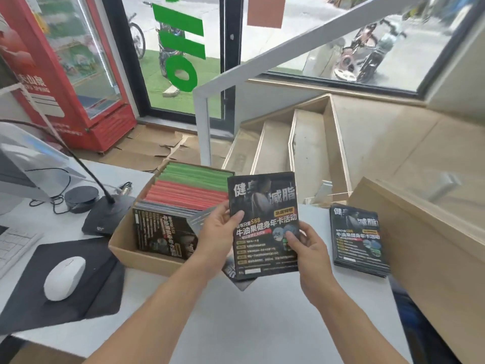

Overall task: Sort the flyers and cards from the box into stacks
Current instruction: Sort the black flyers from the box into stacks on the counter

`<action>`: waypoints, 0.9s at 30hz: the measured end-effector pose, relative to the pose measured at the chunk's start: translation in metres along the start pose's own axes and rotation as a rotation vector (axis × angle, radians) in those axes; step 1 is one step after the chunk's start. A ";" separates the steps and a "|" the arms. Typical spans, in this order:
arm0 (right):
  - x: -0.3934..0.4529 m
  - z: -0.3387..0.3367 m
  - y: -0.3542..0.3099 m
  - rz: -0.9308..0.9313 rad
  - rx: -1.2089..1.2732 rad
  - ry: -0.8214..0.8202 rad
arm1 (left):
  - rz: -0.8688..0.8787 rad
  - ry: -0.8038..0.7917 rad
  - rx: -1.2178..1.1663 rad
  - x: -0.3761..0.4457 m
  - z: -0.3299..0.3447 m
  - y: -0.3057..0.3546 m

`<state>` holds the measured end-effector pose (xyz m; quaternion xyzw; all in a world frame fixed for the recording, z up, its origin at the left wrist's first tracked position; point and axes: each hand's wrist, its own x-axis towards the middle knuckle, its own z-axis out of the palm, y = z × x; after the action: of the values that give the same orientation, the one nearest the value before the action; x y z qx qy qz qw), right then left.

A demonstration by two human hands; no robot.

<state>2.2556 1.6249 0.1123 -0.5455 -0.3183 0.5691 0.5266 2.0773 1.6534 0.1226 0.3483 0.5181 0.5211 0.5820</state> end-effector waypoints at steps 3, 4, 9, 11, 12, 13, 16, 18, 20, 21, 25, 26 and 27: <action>0.000 -0.013 0.005 0.053 0.011 0.003 | -0.019 -0.010 0.033 -0.001 0.010 -0.008; 0.002 -0.016 0.007 0.063 0.008 0.005 | -0.021 -0.011 0.063 -0.002 0.012 -0.008; 0.011 -0.025 0.032 0.144 -0.077 0.031 | 0.096 0.185 0.323 -0.020 0.006 -0.022; 0.017 -0.026 0.048 0.198 -0.121 0.039 | 0.198 0.235 0.448 -0.032 -0.004 -0.030; 0.021 -0.027 0.057 0.220 -0.154 0.043 | 0.245 0.245 0.497 -0.035 -0.011 -0.033; 0.024 -0.028 0.067 0.240 -0.199 0.045 | 0.298 0.258 0.520 -0.038 -0.017 -0.033; 0.030 -0.035 0.090 0.317 -0.354 0.076 | 0.324 0.280 0.523 -0.046 -0.026 -0.038; 0.033 -0.040 0.100 0.314 -0.445 0.108 | 0.181 0.182 0.552 -0.053 -0.025 -0.055; 0.034 -0.043 0.101 0.255 -0.549 0.133 | -0.016 0.122 0.559 -0.063 -0.020 -0.078; 0.034 -0.043 0.099 0.218 -0.635 0.141 | -0.118 0.128 0.530 -0.067 -0.016 -0.087; 0.036 -0.050 0.098 0.051 -1.013 0.119 | -0.434 0.157 0.288 -0.068 -0.001 -0.096; 0.037 -0.051 0.099 0.033 -1.042 0.100 | -0.455 0.154 0.234 -0.063 0.000 -0.097; 0.038 -0.051 0.099 0.049 -1.036 0.074 | -0.459 0.150 0.211 -0.059 0.003 -0.097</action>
<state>2.2852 1.6260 -0.0020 -0.7617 -0.5264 0.3295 0.1849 2.1083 1.5760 0.0461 0.2408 0.6767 0.3427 0.6055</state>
